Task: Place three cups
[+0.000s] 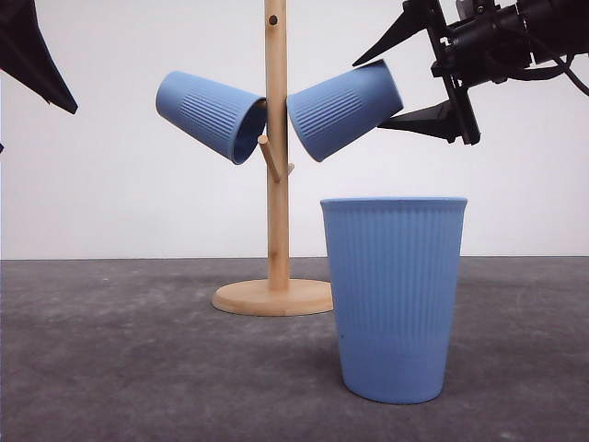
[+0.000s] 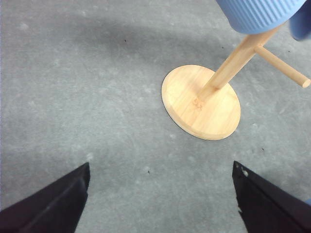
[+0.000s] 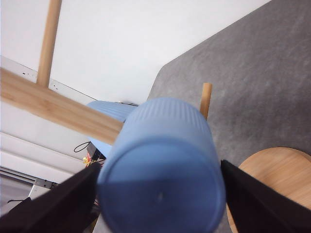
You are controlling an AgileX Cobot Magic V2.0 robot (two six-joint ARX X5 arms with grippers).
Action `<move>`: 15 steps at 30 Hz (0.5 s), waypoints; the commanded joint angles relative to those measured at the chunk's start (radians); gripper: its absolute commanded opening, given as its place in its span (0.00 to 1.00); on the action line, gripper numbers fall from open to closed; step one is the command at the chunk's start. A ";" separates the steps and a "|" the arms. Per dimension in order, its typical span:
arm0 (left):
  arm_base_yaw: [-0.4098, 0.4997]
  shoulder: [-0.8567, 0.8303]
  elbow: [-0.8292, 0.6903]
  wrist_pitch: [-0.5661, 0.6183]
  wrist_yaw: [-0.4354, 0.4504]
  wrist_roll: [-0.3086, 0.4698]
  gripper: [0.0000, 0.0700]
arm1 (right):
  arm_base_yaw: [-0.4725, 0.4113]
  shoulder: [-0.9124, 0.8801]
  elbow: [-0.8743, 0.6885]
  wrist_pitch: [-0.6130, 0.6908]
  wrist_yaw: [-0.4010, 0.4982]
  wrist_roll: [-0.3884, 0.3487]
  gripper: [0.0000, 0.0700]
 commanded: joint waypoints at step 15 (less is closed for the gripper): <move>-0.002 0.005 0.008 0.006 -0.001 0.000 0.78 | -0.037 -0.013 0.012 -0.041 -0.060 -0.053 0.83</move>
